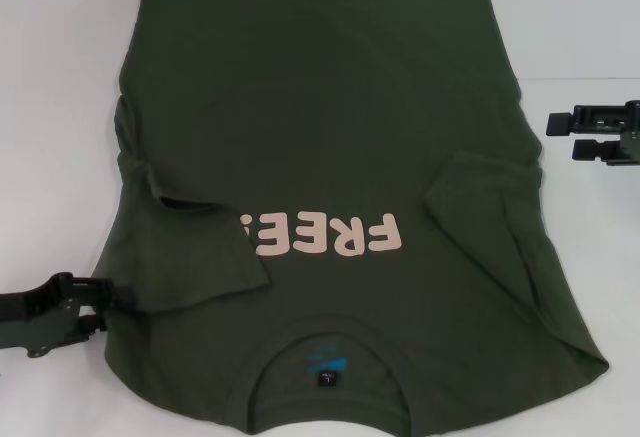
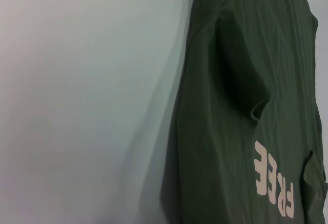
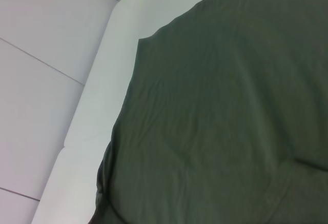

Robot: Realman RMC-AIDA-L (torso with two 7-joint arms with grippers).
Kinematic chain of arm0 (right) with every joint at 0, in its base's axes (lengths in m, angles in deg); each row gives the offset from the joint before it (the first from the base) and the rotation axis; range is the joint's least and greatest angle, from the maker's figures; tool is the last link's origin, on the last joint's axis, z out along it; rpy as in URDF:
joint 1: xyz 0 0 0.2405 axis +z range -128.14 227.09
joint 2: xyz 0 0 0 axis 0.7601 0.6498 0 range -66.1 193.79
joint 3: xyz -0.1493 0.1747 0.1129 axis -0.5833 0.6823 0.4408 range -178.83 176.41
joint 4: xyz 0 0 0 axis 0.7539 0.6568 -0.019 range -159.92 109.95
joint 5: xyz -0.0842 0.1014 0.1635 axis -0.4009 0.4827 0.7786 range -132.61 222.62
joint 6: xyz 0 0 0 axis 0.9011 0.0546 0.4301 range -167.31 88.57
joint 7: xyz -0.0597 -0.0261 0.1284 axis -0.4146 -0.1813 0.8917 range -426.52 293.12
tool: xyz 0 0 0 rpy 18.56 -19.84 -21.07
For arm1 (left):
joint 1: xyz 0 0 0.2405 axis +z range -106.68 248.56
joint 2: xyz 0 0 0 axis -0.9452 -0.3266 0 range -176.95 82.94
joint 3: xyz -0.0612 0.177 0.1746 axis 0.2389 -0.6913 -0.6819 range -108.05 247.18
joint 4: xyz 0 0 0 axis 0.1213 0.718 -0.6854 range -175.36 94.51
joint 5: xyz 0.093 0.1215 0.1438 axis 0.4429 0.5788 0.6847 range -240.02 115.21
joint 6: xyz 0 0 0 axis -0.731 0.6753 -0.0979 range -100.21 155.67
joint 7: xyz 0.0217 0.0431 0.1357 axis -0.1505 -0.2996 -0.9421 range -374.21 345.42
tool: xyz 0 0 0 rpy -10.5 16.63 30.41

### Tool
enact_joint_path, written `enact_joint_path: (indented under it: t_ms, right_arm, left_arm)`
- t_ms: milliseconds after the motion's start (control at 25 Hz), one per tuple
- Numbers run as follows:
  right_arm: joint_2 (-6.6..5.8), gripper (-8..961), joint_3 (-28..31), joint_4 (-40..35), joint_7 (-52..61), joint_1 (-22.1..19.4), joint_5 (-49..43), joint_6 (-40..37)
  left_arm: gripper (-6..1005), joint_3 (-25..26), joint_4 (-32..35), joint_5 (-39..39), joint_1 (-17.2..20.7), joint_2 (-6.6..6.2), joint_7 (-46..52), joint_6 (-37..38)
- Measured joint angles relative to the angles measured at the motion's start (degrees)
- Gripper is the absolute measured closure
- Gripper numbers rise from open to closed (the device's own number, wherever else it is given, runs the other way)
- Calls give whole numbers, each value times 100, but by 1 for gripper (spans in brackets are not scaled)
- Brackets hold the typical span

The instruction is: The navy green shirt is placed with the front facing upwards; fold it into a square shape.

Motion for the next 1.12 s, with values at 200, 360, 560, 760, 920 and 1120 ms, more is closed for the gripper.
enact_joint_path:
  t_ms: [200,360,560,760,920,1120]
  right_arm:
    - [-8,143,8,0,0,-7,0,4]
    - [-20,147,8,0,-48,-22,-2,5]
    - [-134,152,-85,-11,-241,-47,-209,-390]
    - [-297,157,-87,-84,-231,-219,-635,-894]
    - [-333,160,-94,-379,-253,-449,-1036,-1231]
    - [-275,167,-123,-461,-657,-602,-1294,-1354]
  left_arm:
    - [603,-1,9,22,-40,-13,-3,-9]
    - [755,-1,11,8,-47,-23,-71,-10]
    - [906,39,14,-39,-66,-33,-214,28]
    - [934,42,14,-148,-96,-66,-298,61]
    - [956,45,11,-149,-162,-90,-311,-13]
    - [955,42,-17,-149,-220,-98,-316,-120]
